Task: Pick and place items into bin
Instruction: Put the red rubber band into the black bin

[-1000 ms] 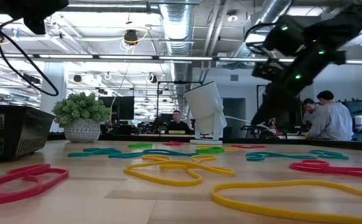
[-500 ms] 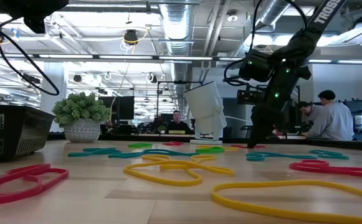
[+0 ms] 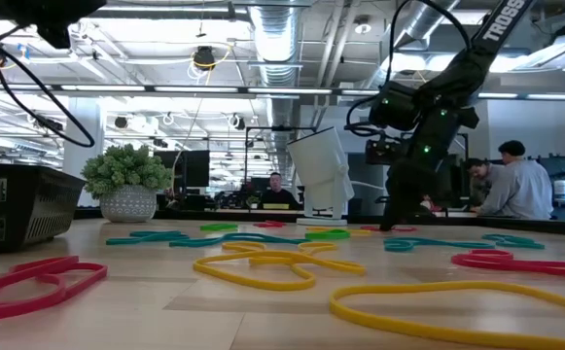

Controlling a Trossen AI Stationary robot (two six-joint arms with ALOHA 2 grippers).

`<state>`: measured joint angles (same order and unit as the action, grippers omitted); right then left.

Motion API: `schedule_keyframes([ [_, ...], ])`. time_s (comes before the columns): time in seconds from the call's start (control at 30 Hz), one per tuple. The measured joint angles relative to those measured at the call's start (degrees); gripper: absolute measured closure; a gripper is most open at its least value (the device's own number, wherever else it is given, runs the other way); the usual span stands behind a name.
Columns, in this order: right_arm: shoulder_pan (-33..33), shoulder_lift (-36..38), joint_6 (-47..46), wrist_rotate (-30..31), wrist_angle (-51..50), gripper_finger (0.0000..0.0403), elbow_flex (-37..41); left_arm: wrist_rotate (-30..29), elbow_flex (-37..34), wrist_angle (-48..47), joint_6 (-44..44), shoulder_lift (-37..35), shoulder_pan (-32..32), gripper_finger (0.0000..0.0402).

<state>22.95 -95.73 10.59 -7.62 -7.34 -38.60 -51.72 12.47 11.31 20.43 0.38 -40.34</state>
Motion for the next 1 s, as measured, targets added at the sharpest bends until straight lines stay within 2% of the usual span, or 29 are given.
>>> schedule_keyframes([
  [0.1, -1.4, 2.3, -2.0, 0.8, 0.7, 0.0395, 0.5, 0.0, 0.0, 0.2, 0.7, 0.0, 0.0, 0.0269],
  [0.2, -3.2, 6.0, -4.9, -1.2, 0.6, 0.0400, 1.1, 0.0, 0.0, 0.2, 1.6, 0.0, 0.0, 0.0269],
  [0.4, -9.9, 12.5, -7.1, -1.6, 13.8, 0.0401, 0.8, 0.0, 0.0, 0.2, 2.1, 0.0, 0.0, 0.0269],
  [0.5, -14.5, 13.1, -9.3, -2.2, 27.6, 0.0402, 0.7, 0.0, 0.0, 0.4, 2.1, 0.0, 0.0, 0.0269],
  [0.6, -19.0, 9.9, -10.1, -1.5, 42.8, 0.0402, 0.2, 0.1, 0.0, 2.2, 2.1, 0.0, 0.0, 0.0269],
  [0.7, -23.0, 4.8, -8.4, -1.2, 50.4, 0.0402, -3.2, 0.1, 0.0, 2.6, 1.1, 0.0, 0.0, 0.0269],
  [0.8, -25.9, 0.0, -5.6, 1.2, 50.1, 0.0402, -8.6, 1.0, 0.0, 0.8, -1.2, 0.0, 0.0, 0.0269],
  [0.87, -26.6, -3.0, -4.7, 4.2, 49.4, 0.0402, -12.5, 3.7, 0.0, -0.9, -1.6, 0.0, 0.0, 0.0269],
  [1.0, -26.1, -7.8, -7.8, 9.4, 47.6, 0.0403, -19.7, 9.2, 0.0, -4.6, -2.7, 0.4, 0.0, 0.0269],
])
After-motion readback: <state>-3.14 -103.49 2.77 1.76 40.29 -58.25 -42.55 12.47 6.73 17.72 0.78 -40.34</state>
